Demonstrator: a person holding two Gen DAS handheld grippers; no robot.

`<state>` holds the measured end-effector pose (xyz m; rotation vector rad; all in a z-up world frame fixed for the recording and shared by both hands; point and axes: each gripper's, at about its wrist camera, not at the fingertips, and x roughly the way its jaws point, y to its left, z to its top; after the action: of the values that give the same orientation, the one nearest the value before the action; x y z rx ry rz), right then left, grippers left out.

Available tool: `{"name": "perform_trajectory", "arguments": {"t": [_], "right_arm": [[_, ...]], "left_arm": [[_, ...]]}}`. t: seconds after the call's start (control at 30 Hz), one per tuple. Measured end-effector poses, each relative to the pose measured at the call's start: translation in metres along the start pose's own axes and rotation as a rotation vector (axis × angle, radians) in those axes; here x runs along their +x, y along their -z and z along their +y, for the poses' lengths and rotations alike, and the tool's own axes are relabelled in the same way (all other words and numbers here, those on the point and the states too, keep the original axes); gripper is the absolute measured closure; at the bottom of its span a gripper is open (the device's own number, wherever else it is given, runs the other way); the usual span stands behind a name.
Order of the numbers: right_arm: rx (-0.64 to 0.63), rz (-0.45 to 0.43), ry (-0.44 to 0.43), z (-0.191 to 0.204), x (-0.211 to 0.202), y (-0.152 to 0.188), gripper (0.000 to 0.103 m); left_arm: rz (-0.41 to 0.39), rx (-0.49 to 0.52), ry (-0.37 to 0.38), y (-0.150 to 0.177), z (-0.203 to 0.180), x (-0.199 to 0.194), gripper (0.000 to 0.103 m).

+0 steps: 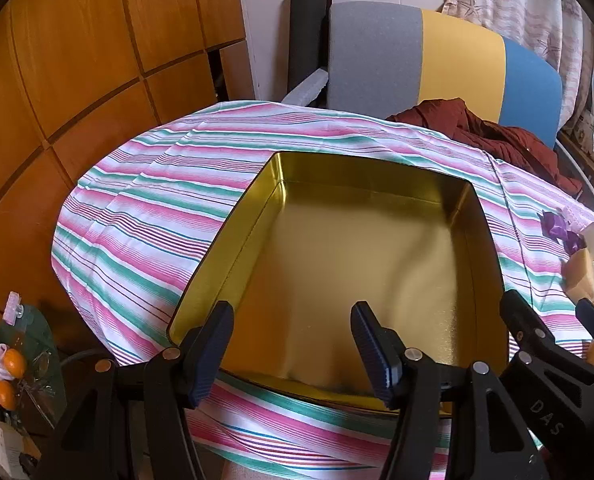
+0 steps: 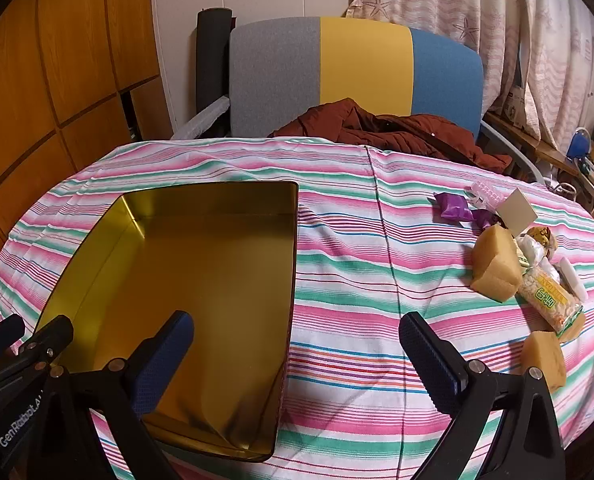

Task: Organize objects
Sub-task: 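Move both tools from the gold tray toward the pile of items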

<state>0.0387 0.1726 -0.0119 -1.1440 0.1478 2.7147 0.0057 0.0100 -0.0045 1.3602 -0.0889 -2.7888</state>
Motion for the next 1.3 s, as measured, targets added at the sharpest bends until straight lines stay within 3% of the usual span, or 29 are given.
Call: {"name": "perform_trajectory", "arguments": {"t": [0.6,0.73,0.87,1.17,1.3], "right_arm": [[-0.017,-0.031,-0.016,-0.036,-0.013,0.008,0.0],[-0.05,-0.047,-0.036,-0.062,-0.017,0.012,0.0],[-0.022,0.005,-0.079,-0.1,-0.017,0.019,0.0],[0.121,-0.091,0.114,-0.2,-0.048,0.038,0.0],[0.246,-0.1,0.183,-0.251,-0.055,0.05,0.0]], "left_arm": [[0.045,0.052,0.049,0.012,-0.016,0.007,0.041],[0.041,0.081,0.106,0.019,-0.026,0.006,0.041],[0.034,0.128,0.204,0.03,-0.041,0.003,0.041],[0.075,0.251,0.439,0.057,-0.09,-0.008,0.041],[0.077,0.301,0.461,0.062,-0.12,-0.016,0.043]]}}
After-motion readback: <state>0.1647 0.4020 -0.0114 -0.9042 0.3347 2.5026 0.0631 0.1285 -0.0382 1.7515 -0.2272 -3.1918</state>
